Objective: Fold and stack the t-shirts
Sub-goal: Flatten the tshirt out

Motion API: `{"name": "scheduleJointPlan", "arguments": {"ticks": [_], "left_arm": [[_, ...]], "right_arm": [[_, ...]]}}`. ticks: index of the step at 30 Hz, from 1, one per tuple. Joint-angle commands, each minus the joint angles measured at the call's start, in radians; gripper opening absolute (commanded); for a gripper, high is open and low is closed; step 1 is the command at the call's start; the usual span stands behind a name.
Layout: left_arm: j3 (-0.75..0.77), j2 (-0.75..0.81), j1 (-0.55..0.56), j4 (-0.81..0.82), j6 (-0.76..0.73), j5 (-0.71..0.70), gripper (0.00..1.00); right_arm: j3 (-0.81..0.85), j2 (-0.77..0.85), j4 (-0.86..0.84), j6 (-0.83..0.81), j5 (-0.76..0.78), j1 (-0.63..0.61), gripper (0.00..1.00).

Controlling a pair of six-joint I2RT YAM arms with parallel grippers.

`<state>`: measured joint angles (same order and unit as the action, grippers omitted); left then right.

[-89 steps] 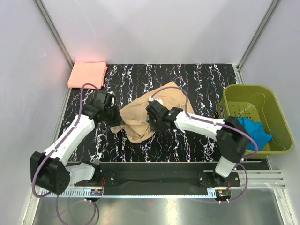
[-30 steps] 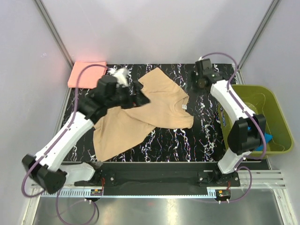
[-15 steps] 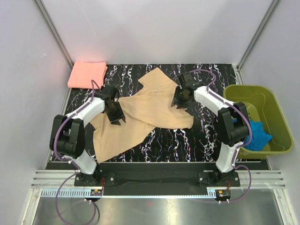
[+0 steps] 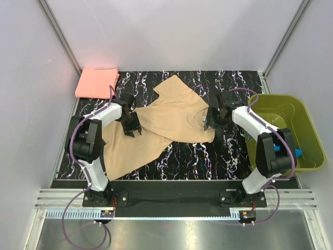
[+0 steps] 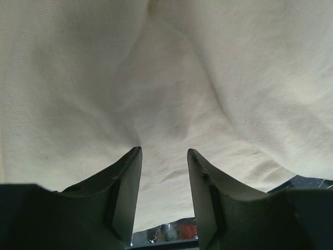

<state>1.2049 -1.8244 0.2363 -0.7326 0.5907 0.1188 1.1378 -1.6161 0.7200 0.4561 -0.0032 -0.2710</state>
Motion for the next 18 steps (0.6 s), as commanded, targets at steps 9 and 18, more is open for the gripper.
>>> {"name": "scheduleJointPlan", "arguments": {"ticks": [9, 18], "left_arm": [[-0.136, 0.203, 0.003, 0.061, -0.025, 0.010, 0.47], [-0.226, 0.358, 0.003, 0.062, -0.055, -0.045, 0.47]], "right_arm": [[-0.015, -0.162, -0.234, -0.031, -0.135, 0.041, 0.63], [0.035, 0.123, 0.145, 0.097, -0.276, 0.039, 0.00]]}}
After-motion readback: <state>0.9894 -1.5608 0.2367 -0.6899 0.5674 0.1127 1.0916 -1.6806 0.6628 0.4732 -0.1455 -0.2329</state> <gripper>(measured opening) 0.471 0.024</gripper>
